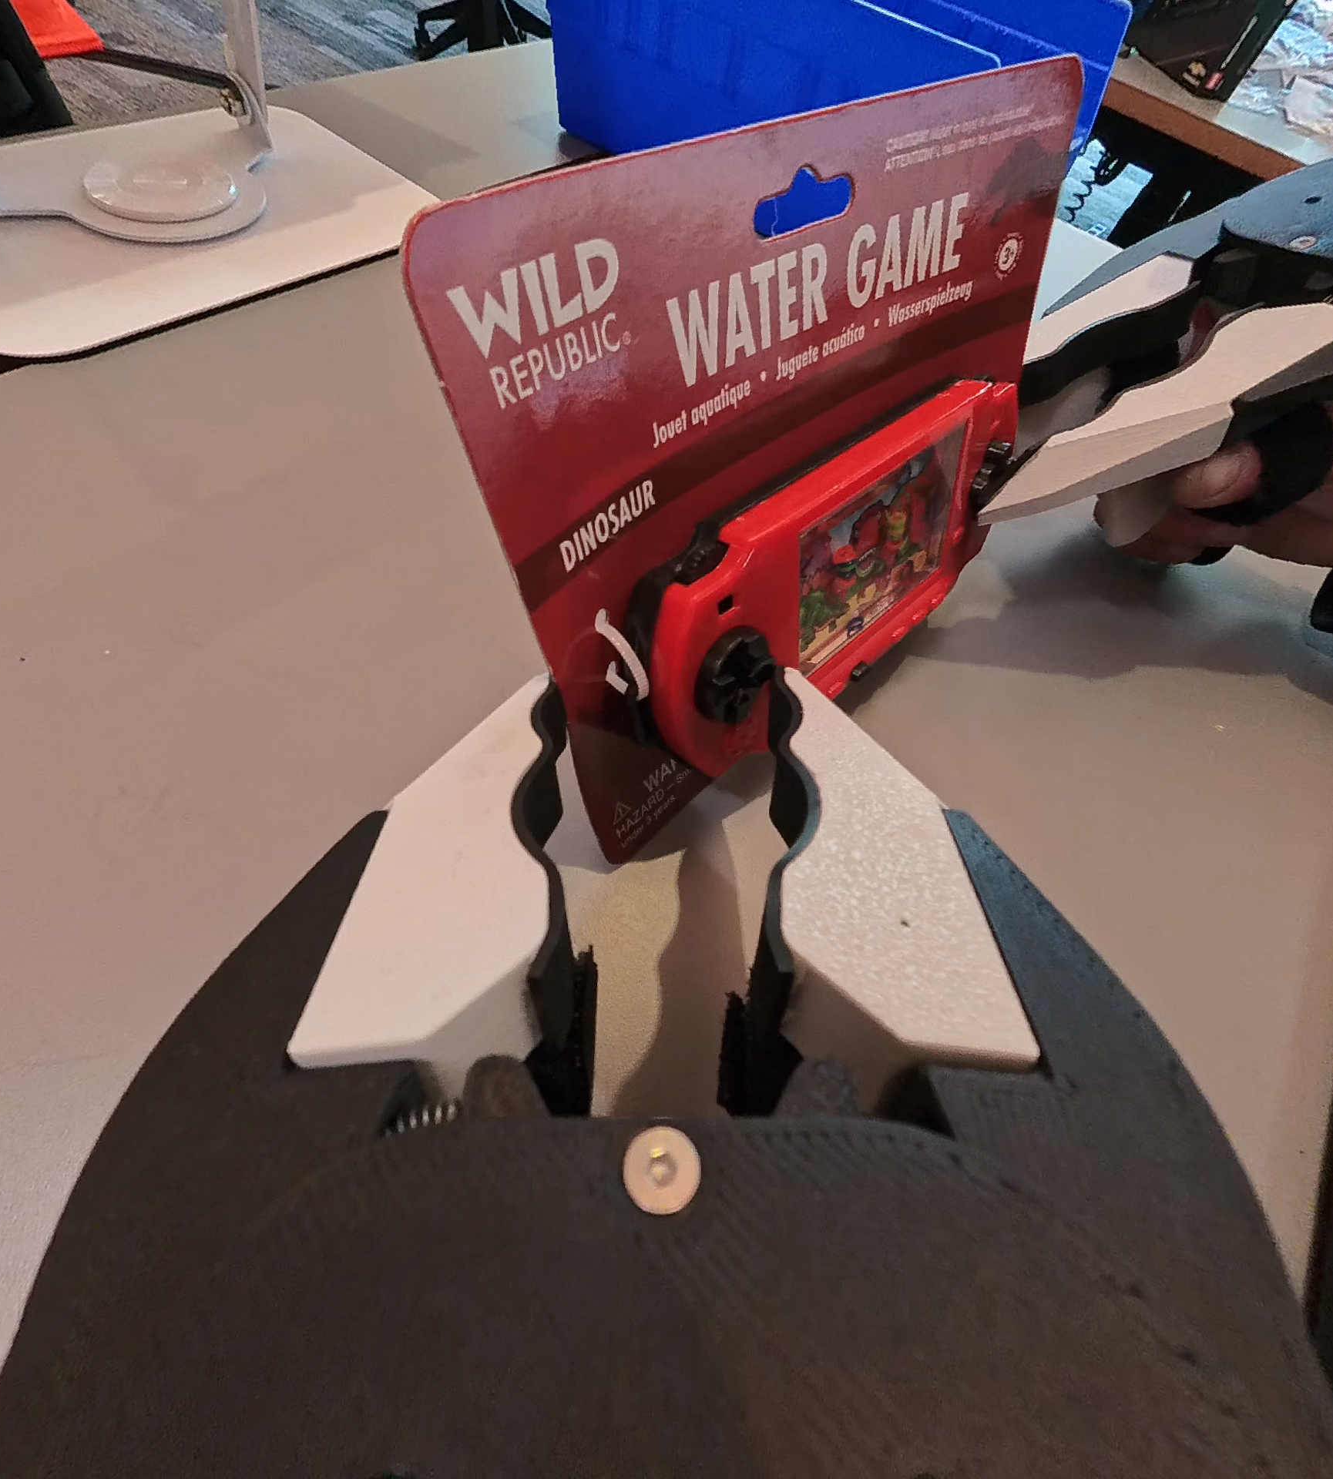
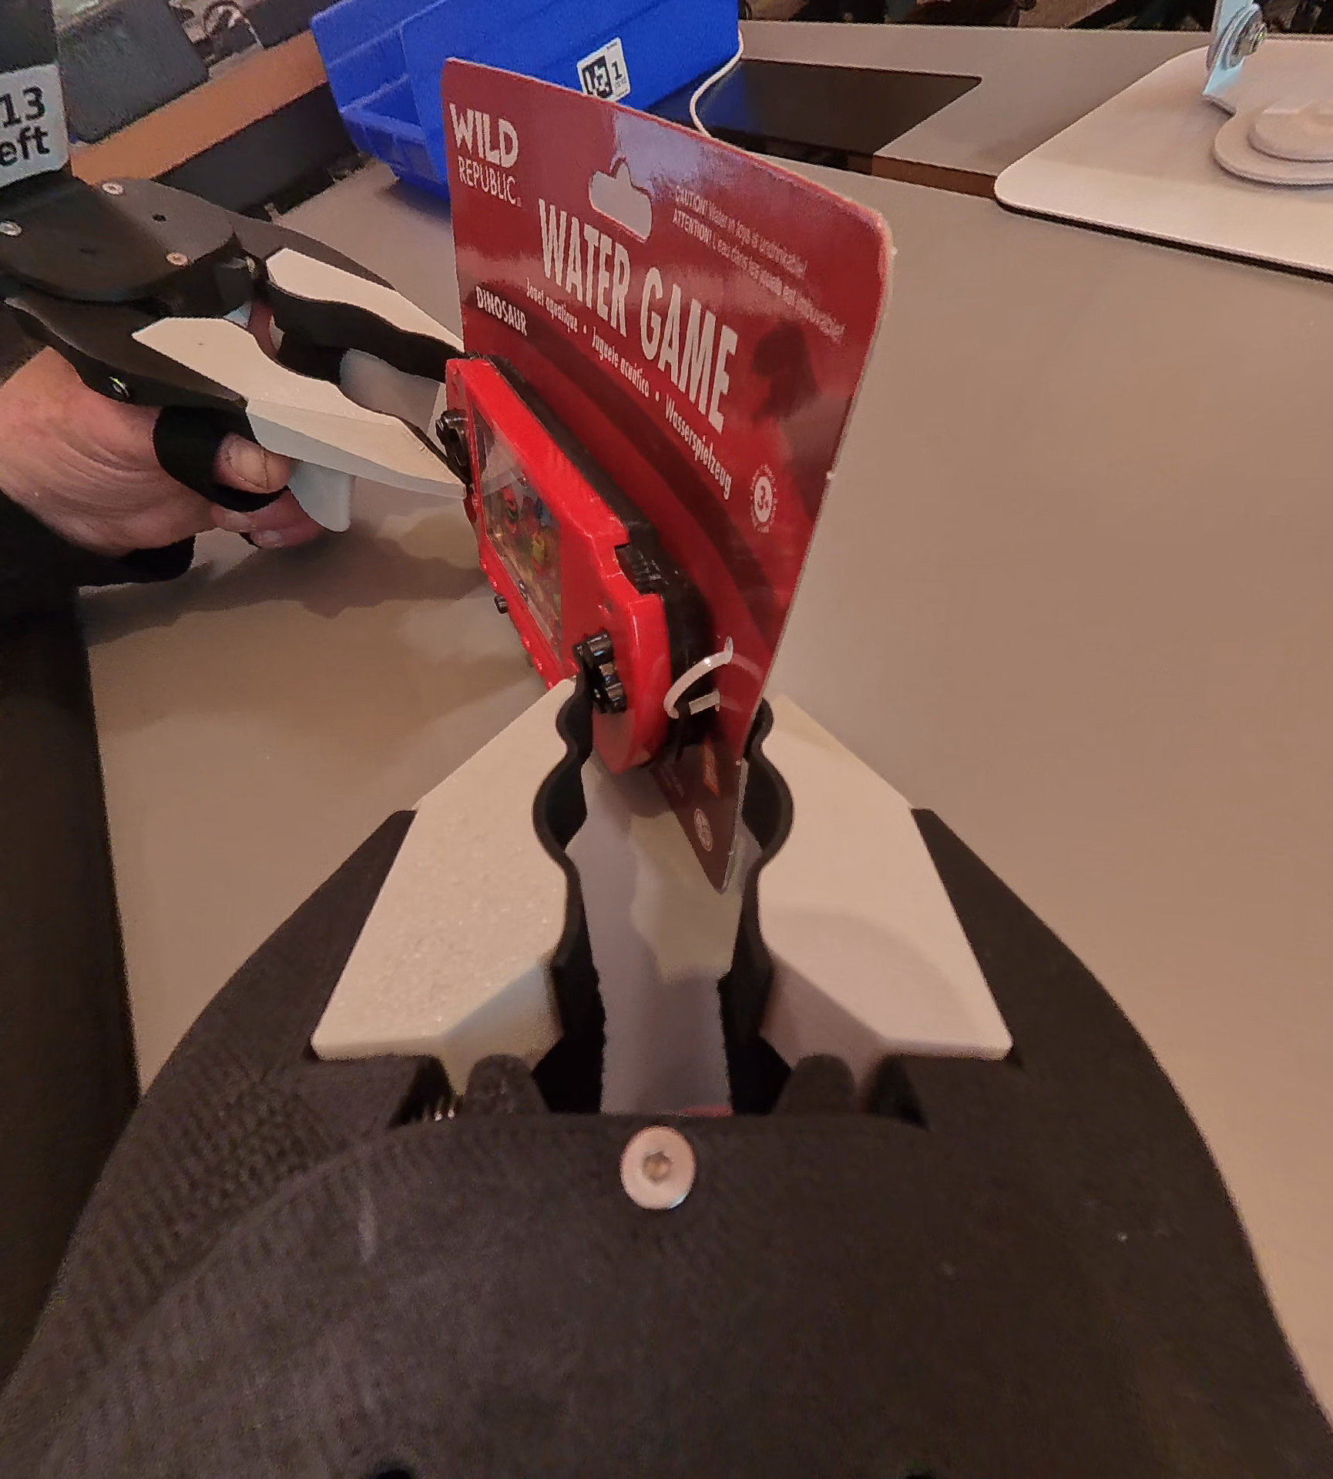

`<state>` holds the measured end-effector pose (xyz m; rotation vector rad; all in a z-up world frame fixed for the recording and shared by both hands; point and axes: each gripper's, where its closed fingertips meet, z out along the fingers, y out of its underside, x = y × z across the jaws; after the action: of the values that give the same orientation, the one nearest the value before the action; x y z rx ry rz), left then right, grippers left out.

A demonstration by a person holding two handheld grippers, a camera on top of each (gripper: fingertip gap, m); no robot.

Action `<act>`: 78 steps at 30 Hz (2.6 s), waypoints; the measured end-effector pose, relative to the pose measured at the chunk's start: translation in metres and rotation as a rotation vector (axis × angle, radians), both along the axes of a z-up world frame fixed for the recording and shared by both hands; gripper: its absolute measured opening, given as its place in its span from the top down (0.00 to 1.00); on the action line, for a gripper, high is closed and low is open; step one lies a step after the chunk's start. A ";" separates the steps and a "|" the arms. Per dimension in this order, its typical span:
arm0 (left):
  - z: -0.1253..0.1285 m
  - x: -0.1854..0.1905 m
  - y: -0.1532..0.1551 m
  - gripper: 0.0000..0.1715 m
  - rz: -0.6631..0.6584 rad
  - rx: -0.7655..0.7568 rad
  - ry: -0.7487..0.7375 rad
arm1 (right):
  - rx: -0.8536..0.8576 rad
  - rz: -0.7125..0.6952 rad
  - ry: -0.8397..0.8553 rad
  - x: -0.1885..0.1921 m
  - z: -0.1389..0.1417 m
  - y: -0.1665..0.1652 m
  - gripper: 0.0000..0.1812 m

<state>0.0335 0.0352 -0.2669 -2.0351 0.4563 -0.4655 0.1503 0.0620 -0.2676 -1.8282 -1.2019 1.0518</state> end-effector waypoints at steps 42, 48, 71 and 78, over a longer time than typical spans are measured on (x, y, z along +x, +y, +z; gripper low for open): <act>0.000 0.003 -0.001 0.71 0.009 0.011 0.014 | -0.082 -0.014 0.091 0.002 0.010 0.003 0.77; 0.000 0.003 -0.001 0.71 0.009 0.010 0.017 | -0.078 0.003 0.067 0.005 0.007 0.001 0.78; 0.001 0.006 0.000 0.71 0.017 0.020 0.031 | -0.056 0.000 0.036 0.007 0.003 0.001 0.79; 0.001 0.006 0.000 0.71 0.019 0.020 0.031 | -0.057 0.002 0.035 0.008 0.003 0.001 0.79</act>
<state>0.0398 0.0349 -0.2657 -2.0280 0.4585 -0.4175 0.1585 0.0630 -0.2651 -1.8448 -1.1645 1.1254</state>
